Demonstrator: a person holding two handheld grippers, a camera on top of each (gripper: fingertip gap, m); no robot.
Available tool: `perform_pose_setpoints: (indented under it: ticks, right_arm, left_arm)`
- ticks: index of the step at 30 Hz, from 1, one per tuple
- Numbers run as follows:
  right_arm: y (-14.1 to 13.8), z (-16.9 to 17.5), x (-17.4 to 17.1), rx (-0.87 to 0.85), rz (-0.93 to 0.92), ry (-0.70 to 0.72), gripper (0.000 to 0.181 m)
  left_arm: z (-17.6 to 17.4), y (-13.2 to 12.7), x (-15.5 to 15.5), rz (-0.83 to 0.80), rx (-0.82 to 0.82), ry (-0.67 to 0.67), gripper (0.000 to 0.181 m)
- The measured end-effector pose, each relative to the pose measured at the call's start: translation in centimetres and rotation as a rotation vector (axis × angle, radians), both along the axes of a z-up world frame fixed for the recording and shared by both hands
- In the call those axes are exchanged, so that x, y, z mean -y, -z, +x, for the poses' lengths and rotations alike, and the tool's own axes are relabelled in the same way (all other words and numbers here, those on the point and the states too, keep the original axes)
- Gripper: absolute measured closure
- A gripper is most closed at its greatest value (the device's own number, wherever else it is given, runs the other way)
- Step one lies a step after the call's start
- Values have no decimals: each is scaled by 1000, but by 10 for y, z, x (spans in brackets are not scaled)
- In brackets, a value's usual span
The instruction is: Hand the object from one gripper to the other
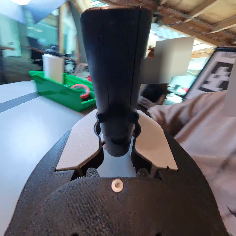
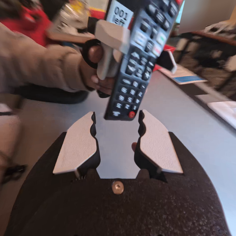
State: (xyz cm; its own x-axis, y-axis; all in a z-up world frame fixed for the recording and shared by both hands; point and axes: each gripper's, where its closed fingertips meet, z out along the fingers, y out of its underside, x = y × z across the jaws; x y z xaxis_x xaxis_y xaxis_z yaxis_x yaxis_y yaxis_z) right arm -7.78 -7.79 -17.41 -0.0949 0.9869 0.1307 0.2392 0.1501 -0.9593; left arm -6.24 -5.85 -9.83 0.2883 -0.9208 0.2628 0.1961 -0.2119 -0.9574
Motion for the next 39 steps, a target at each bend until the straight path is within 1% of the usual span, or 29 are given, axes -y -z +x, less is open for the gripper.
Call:
perform_pose_setpoints:
  ticks: [1,2,4,6,7,8,10,12,14,17,18,21,22,24,26,28,30,31,33,34,36,38,39]
  right_arm:
    - [-2,3,8,-2,-133,-84,111]
    - [-5,6,16,-8,-265,-165,104]
    - [-9,14,39,1,-467,-356,101]
    - [-15,22,68,18,-625,-553,108]
    - [-25,30,81,12,-736,-671,119]
    - [-36,35,87,-20,-835,-752,132]
    - [-51,38,86,-89,-933,-801,137]
    - [-50,38,85,-77,-940,-807,149]
    - [-51,38,86,-92,-911,-793,149]
    - [-54,36,81,-122,-893,-756,149]
    - [-54,34,77,-138,-867,-727,149]
    - [-55,31,57,-194,-797,-604,150]
    - [-54,27,48,-208,-744,-531,151]
    - [-46,17,30,-222,-583,-340,151]
    - [-40,11,17,-234,-421,-194,153]
    - [-34,7,8,-227,-261,-82,153]
    - [-29,5,6,-209,-107,-17,152]
    - [-29,5,9,-212,-91,-18,152]
    - [-29,7,19,-199,-105,-96,153]
    - [-27,8,24,-178,-123,-142,149]
    - [-23,12,37,-135,-198,-256,135]
    - [-17,17,54,-77,-299,-381,128]
    - [-16,22,67,-52,-377,-474,125]
  left_arm:
    - [2,-7,16,27,42,115,130]
    - [3,-13,27,39,81,187,130]
    - [10,-19,41,52,117,276,130]
    - [18,-20,53,42,146,366,131]
    - [22,-17,59,37,137,405,131]
    - [27,-13,64,39,111,438,131]
    - [34,-9,75,45,77,494,131]
    - [37,-8,80,60,61,512,130]
    - [38,-10,81,61,67,515,130]
    - [38,-15,76,44,98,476,130]
    - [38,-15,71,40,94,441,129]
    - [30,-16,50,56,62,246,130]
    - [27,-15,43,62,39,179,131]
    - [22,-12,26,61,-11,37,134]
    - [17,-6,12,48,-57,-70,146]
    - [14,-2,8,52,-78,-109,154]
    - [16,1,11,68,-107,-77,156]
    - [17,1,14,83,-122,-62,156]
    - [19,0,23,112,-144,1,156]
    - [21,-2,29,125,-140,43,156]
    - [24,-3,41,139,-135,137,157]
    - [28,2,49,135,-147,204,156]
    - [31,5,57,126,-148,269,156]
